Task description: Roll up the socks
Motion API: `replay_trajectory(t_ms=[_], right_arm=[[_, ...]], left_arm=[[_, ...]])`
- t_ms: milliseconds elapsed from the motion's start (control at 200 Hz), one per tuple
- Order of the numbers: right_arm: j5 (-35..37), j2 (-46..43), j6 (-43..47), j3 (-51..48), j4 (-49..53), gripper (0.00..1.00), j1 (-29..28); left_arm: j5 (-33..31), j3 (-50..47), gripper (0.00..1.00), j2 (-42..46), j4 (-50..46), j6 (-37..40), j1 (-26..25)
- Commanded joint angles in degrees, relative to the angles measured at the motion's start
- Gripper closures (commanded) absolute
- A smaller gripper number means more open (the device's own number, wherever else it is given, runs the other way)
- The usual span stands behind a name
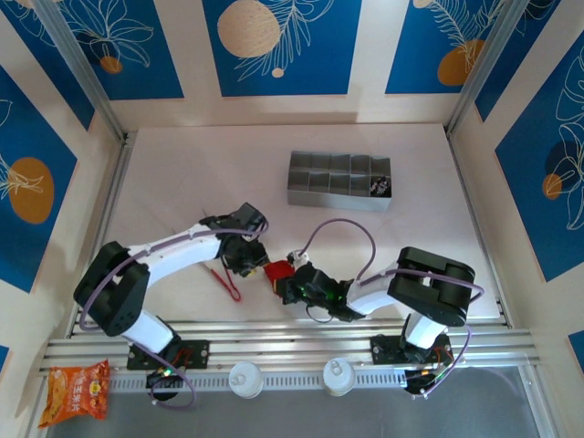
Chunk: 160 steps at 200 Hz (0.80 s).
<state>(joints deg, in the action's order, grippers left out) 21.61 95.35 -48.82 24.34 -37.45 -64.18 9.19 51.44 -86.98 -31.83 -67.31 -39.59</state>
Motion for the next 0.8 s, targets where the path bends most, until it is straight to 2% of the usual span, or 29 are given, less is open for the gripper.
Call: replay_trajectory(t_ms=[0,155,395,670,795], right_arm=[[-5.07,8.85,-1.65,-6.25,24.72,1.00,1.38],[-6.17,9.87,-4.03,-7.23,23.49,1.00,3.15],[-8.47,9.99,-3.57,-7.64,22.25,1.00,5.49],[-11.40,10.51,-1.94,-8.25,21.11,1.00,10.41],[-12.20,10.58,-1.31,-8.35,20.89,1.00,12.68]], left_arm=[[2.50,-3.32,0.68,2.75,7.76,3.37,-0.16],[4.09,-5.78,0.67,1.34,12.21,3.93,-0.73],[5.28,-3.57,0.67,-5.99,14.78,5.33,-1.97],[5.74,-0.53,0.62,-12.34,9.87,8.65,-4.06],[6.02,1.87,0.61,-16.27,4.38,10.26,-5.30]])
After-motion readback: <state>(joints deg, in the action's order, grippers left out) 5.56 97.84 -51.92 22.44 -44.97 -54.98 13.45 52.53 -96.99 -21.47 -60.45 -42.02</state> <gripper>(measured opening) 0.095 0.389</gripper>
